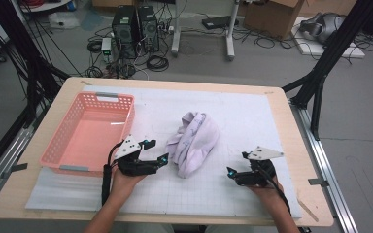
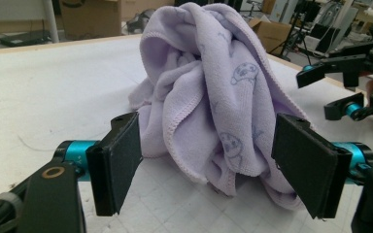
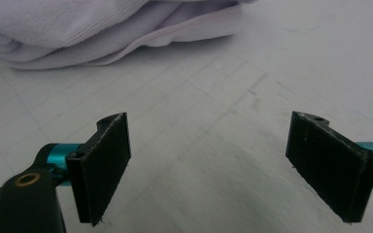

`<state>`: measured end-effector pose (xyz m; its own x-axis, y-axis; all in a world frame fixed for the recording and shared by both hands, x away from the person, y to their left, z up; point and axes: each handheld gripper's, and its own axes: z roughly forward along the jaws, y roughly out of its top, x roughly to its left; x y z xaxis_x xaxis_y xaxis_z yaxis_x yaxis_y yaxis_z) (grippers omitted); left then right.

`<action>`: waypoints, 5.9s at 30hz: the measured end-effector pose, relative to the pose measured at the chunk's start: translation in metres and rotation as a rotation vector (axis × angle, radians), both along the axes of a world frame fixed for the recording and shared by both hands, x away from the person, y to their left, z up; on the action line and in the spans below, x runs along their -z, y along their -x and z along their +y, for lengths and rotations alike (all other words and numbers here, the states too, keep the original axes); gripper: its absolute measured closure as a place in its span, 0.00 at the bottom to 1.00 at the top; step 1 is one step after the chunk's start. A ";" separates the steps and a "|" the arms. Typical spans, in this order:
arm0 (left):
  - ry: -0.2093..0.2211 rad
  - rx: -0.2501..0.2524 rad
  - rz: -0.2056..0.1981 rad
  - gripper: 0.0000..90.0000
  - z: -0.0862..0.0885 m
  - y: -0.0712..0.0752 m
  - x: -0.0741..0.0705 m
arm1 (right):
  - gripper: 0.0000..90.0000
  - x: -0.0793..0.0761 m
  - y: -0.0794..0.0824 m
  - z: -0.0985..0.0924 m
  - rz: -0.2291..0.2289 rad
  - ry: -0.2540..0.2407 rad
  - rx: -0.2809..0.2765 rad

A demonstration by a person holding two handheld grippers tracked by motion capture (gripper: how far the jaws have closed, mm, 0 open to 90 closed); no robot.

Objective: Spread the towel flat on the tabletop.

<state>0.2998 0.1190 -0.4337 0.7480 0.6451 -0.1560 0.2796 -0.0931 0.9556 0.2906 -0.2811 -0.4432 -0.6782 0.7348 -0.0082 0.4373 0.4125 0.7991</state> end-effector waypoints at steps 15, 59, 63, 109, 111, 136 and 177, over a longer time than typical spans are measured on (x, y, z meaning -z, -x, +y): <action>-0.043 0.099 0.030 0.53 -0.013 -0.008 0.006 | 0.61 0.007 -0.040 0.083 0.007 0.070 -0.103; -0.169 0.340 0.087 0.93 -0.056 0.016 0.014 | 0.81 -0.047 -0.040 0.044 0.076 0.035 0.073; -0.199 0.372 0.079 0.93 -0.064 0.022 0.015 | 0.86 -0.042 -0.032 0.025 0.093 0.069 0.090; -0.215 0.256 0.124 0.93 -0.054 -0.001 -0.003 | 0.89 -0.016 -0.006 -0.062 0.096 0.049 0.252; -0.224 0.235 0.127 0.93 -0.040 0.006 -0.002 | 0.92 -0.017 0.004 -0.065 0.104 0.077 0.258; -0.302 0.264 0.157 0.87 -0.065 -0.008 0.003 | 0.85 -0.008 -0.007 -0.014 0.144 0.112 -0.001; -0.089 0.008 0.097 0.37 -0.024 -0.045 -0.009 | 0.45 -0.063 -0.059 -0.001 -0.134 -0.020 0.092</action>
<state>0.3448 0.0954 -0.4250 0.7375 0.6535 -0.1707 0.3695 -0.1788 0.9119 0.3495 -0.2816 -0.3799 -0.6018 0.7947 -0.0793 0.3611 0.3594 0.8605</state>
